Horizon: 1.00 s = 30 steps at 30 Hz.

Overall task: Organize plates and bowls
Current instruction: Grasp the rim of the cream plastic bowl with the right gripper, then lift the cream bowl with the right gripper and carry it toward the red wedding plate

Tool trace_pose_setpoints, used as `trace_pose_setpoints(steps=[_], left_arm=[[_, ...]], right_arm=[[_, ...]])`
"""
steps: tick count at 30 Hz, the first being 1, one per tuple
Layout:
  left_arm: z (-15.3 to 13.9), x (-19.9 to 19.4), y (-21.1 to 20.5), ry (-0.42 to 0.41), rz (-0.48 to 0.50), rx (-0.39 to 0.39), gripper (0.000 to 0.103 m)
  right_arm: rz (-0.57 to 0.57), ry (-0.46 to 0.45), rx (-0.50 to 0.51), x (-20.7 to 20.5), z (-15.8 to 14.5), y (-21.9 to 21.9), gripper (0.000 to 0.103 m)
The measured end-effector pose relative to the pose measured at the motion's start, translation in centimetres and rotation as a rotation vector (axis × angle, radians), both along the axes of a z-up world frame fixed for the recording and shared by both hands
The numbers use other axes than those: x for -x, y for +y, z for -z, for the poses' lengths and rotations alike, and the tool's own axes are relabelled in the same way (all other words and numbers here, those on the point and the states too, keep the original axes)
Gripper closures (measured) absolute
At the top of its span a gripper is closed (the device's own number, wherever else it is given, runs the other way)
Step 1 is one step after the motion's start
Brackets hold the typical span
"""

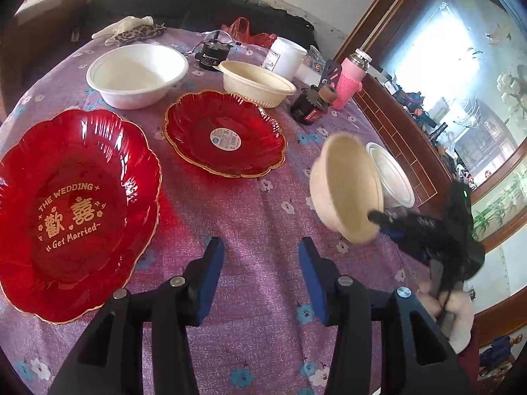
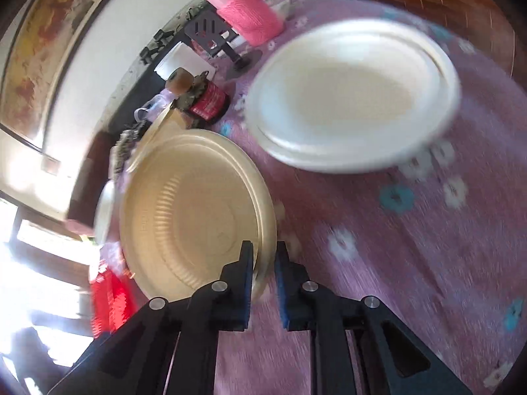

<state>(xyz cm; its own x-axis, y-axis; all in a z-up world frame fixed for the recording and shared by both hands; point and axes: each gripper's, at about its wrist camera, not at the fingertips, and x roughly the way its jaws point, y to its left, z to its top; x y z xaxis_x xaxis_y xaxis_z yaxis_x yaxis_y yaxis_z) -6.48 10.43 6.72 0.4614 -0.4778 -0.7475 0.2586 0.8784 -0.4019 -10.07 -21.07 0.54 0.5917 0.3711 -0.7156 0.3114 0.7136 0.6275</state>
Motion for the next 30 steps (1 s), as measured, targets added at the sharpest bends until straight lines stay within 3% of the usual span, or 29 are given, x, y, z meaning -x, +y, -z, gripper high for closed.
trace_pose_setpoints(steps=[2,7,12,20,24,27,30], left_arm=[[0.1,0.0,0.1,0.001,0.004,0.010,0.057],[0.4,0.0,0.3,0.008,0.002,0.030,0.057],[0.8,0.2,-0.4,0.015,0.019,0.021,0.057],[2.0,0.4,-2.2,0.045,0.065,-0.025,0.057],[2.0,-0.1,-3.6,0.048,0.084,-0.048,0.056],[1.6,-1.2,-5.5,0.057,0.125,-0.023,0.053],[0.8,-2.3,-7.8,0.029,0.153,-0.013,0.042]], right_arm=[[-0.018,0.007,-0.051,1.1,0.7,-0.8,0.090],[0.027,0.019,-0.061,3.2,2.1,-2.9,0.089],[0.025,0.017,0.002,3.1,1.4,-2.4,0.088],[0.017,0.006,-0.002,3.1,1.6,-2.4,0.088],[-0.010,-0.013,0.075,3.0,0.5,-1.3,0.088],[-0.023,-0.018,0.103,2.7,-0.1,-0.8,0.089],[-0.029,-0.018,0.108,2.3,-0.4,-0.6,0.089]])
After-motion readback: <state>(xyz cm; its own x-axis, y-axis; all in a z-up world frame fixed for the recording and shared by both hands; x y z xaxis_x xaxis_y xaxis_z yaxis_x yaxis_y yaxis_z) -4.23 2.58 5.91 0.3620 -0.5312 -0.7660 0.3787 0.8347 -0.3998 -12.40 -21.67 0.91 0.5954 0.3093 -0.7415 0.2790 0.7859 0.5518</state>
